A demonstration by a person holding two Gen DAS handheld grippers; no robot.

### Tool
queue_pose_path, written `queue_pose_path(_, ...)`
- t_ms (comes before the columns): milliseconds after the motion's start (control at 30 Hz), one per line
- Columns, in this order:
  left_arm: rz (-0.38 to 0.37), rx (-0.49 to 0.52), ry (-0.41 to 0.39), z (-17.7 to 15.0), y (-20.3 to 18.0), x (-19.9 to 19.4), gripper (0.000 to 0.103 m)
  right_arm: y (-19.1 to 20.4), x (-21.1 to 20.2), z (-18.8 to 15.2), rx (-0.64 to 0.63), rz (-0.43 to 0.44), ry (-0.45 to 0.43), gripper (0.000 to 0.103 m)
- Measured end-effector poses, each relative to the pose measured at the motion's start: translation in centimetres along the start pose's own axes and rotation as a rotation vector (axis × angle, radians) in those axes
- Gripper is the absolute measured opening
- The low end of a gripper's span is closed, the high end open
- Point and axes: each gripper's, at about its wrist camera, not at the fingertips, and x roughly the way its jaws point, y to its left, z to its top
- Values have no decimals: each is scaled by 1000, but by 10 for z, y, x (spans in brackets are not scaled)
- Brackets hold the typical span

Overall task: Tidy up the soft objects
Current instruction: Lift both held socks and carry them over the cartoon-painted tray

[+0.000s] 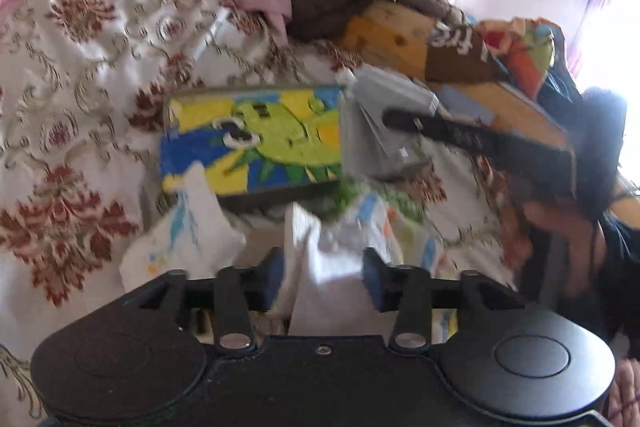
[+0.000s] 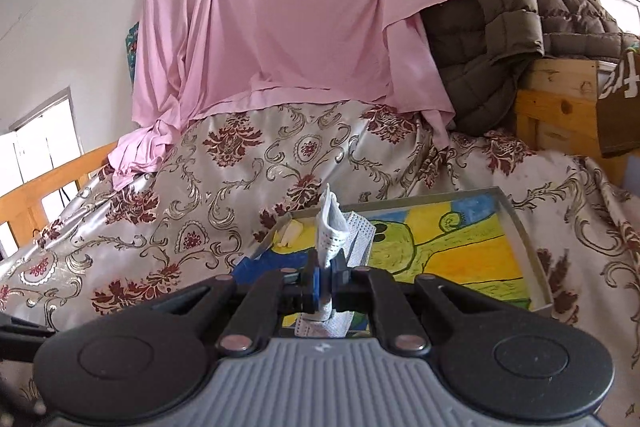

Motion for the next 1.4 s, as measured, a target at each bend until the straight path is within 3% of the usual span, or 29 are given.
queue_pose_path(33, -3, 10, 3, -4, -1, 0, 65, 1, 2, 1, -5, 1, 3, 6)
queue_pose_path(67, -8, 22, 6, -6, -2, 0, 68, 2, 2, 1, -8, 4, 5, 6)
queue_pose_path(200, -1, 76, 19, -11, -9, 4, 66, 7, -1, 1, -13, 12, 6, 6)
queue_pose_path(300, 17, 78, 36, -10, -11, 5, 51, 9, -8, 0, -23, 15, 5, 6)
queue_pose_path(367, 28, 80, 52, -9, -12, 6, 32, 9, -13, 0, -23, 15, 5, 6)
queue_pose_path(500, 64, 137, 51, -12, -22, 4, 22, 10, -27, -2, -34, 11, 9, 6)
queue_pose_path(633, 111, 237, 34, -17, -42, -1, 4, 13, -38, -2, -65, 6, 16, 6)
queue_pose_path(867, 92, 181, -14, -9, -44, -11, 2, 13, -51, 1, -74, -11, 1, 6)
queue_pose_path(1067, 82, 123, -117, 23, -39, -15, 2, 3, -43, 17, -65, -13, -16, 6)
queue_pose_path(1400, 181, 61, -269, 103, -14, 21, 2, -25, 30, 44, 20, 17, 28, 6)
